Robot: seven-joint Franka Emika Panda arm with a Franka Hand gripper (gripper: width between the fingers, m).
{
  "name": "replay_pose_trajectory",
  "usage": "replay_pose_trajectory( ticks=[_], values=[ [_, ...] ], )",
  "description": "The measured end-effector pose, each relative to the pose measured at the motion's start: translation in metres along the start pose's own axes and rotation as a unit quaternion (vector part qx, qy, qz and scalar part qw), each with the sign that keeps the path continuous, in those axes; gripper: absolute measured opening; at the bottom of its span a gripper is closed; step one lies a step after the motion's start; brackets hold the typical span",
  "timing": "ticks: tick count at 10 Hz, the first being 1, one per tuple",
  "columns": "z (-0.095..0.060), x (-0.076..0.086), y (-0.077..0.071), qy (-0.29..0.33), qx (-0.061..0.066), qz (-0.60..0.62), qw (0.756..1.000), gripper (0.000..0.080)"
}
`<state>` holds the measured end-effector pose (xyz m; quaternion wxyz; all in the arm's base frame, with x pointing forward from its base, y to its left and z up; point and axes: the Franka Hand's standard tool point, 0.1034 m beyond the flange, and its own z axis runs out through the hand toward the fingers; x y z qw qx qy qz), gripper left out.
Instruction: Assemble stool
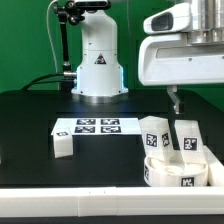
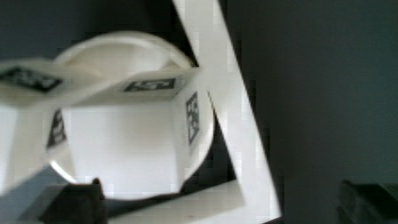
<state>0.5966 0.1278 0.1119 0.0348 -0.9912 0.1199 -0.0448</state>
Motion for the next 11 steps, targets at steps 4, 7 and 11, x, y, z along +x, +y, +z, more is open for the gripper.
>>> replay_pose_trajectory(
  ticks=[4, 7, 11],
  values=[
    [-0.002, 0.005, 0.003, 0.006, -0.005, -0.141, 0.990, 0.0649],
    [-0.001, 0.006, 0.007, 0.009, -0.015, -0.281, 0.960, 0.0649],
    [0.008, 0.000, 0.008, 0.011, -0.038, -0.462, 0.886, 0.0649]
  ],
)
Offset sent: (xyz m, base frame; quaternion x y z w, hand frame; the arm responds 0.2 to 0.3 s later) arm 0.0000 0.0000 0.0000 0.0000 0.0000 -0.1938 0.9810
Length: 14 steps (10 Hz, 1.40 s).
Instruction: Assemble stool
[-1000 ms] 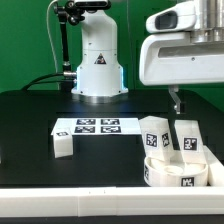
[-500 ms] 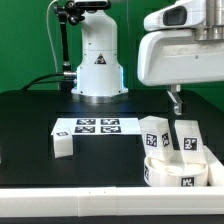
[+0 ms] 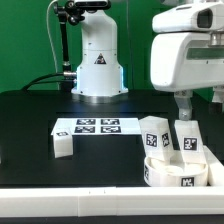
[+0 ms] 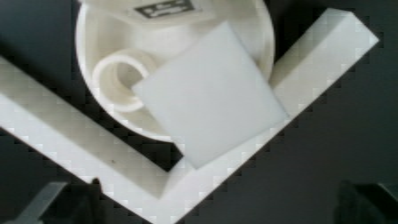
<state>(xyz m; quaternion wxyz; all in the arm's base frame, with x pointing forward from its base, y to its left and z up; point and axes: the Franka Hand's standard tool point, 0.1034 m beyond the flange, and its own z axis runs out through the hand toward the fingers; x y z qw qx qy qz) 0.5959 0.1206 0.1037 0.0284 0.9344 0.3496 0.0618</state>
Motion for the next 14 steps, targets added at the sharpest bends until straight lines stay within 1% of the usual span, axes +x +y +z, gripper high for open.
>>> replay_pose_trajectory(
  ticks=[1, 2, 3, 4, 5, 6, 8, 10, 12, 14],
  values=[
    [0.000, -0.002, 0.003, -0.003, -0.002, -0.046, 0.999, 0.0649],
    [0.000, -0.003, 0.004, -0.003, -0.003, -0.055, 0.998, 0.0649],
    [0.002, -0.005, 0.006, -0.008, -0.006, -0.109, 0.994, 0.0649],
    [0.007, -0.008, 0.006, -0.014, -0.006, -0.149, 0.989, 0.0649],
    [0.010, -0.009, 0.004, -0.020, -0.008, -0.172, 0.985, 0.0649],
    [0.012, -0.010, 0.003, -0.026, -0.012, -0.221, 0.975, 0.0649],
    [0.013, -0.010, 0.001, -0.036, -0.016, -0.270, 0.962, 0.0649],
    [0.014, -0.011, 0.000, -0.036, -0.017, -0.271, 0.962, 0.0649],
    [0.021, -0.014, -0.001, -0.040, -0.014, -0.271, 0.962, 0.0649],
    [0.023, -0.015, -0.001, -0.042, -0.013, -0.266, 0.963, 0.0649]
  ],
)
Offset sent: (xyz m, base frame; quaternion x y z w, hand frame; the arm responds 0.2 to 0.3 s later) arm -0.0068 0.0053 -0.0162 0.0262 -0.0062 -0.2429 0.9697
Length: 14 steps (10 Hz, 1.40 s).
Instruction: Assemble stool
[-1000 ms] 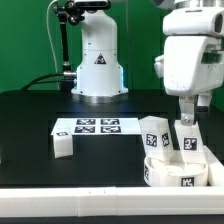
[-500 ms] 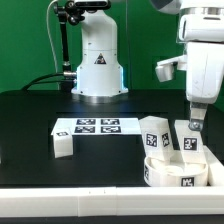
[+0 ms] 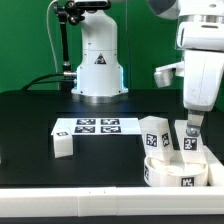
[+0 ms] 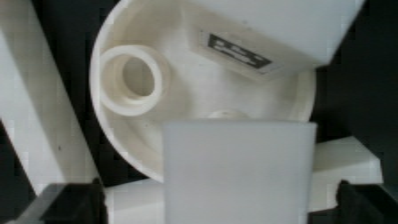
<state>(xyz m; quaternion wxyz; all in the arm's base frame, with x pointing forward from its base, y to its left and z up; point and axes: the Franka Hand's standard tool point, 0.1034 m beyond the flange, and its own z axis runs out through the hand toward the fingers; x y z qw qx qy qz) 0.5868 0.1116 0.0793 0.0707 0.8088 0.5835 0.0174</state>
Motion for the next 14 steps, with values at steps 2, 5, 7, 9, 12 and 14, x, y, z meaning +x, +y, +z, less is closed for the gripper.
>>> replay_pose_trajectory(
  ticks=[2, 5, 7, 9, 12, 14],
  values=[
    [0.0002, 0.0000, 0.0001, 0.000, 0.000, 0.001, 1.000, 0.0389],
    [-0.0002, -0.0004, 0.0009, 0.000, 0.000, 0.023, 1.000, 0.0338],
    [-0.0001, -0.0005, 0.0009, 0.001, 0.000, 0.072, 0.997, 0.0338],
    [0.0000, -0.0005, 0.0008, 0.001, 0.000, 0.148, 0.989, 0.0338],
    [0.0001, -0.0004, 0.0005, 0.001, 0.001, 0.252, 0.968, 0.0340],
    [-0.0001, 0.0017, -0.0013, 0.002, 0.002, 0.364, 0.931, 0.0340]
  ],
)
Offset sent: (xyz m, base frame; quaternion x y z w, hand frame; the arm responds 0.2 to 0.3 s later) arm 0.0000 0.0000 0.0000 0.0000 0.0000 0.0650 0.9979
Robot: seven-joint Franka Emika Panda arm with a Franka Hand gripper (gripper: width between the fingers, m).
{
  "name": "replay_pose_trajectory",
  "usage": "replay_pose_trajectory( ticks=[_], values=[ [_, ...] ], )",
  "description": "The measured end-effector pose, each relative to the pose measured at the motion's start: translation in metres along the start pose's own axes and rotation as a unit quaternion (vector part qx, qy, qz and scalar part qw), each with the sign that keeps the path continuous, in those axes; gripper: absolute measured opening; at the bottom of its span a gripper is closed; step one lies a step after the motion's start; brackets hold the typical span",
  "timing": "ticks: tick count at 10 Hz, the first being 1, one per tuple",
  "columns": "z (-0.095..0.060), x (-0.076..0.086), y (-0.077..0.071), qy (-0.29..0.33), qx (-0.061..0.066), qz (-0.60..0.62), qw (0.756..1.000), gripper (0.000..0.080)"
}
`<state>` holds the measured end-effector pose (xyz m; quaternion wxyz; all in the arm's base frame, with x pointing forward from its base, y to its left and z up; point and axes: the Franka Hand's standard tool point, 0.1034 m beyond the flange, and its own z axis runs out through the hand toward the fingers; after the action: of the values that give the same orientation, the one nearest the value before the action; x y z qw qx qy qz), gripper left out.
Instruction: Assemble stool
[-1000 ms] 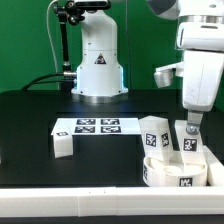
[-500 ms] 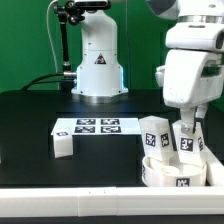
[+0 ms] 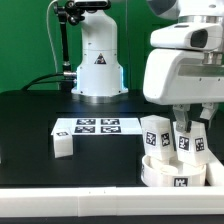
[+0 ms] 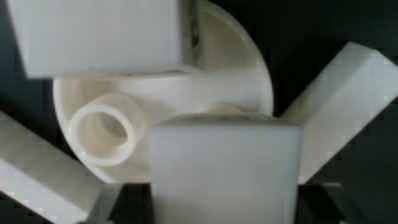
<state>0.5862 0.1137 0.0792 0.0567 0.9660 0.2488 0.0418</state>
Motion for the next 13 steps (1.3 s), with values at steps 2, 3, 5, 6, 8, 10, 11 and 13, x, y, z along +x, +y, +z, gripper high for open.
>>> replay_pose_trajectory(
  ticks=[2, 3, 5, 6, 8, 10, 11, 13],
  values=[
    [-0.0001, 0.0000, -0.0022, -0.001, 0.009, 0.133, 0.991, 0.0340],
    [-0.0001, -0.0005, -0.0031, -0.006, 0.019, 0.193, 0.981, 0.0340],
    [-0.0010, 0.0014, -0.0065, -0.012, 0.020, 0.270, 0.963, 0.0340],
    [-0.0011, 0.0015, -0.0065, -0.013, 0.021, 0.311, 0.950, 0.0340],
    [-0.0012, 0.0013, -0.0056, -0.014, 0.024, 0.379, 0.925, 0.0340],
    [-0.0014, 0.0020, -0.0071, -0.016, 0.028, 0.445, 0.895, 0.0340],
    [-0.0014, 0.0021, -0.0075, -0.017, 0.028, 0.458, 0.888, 0.0340],
    [-0.0013, 0.0024, -0.0088, -0.021, 0.033, 0.531, 0.847, 0.0340]
  ],
)
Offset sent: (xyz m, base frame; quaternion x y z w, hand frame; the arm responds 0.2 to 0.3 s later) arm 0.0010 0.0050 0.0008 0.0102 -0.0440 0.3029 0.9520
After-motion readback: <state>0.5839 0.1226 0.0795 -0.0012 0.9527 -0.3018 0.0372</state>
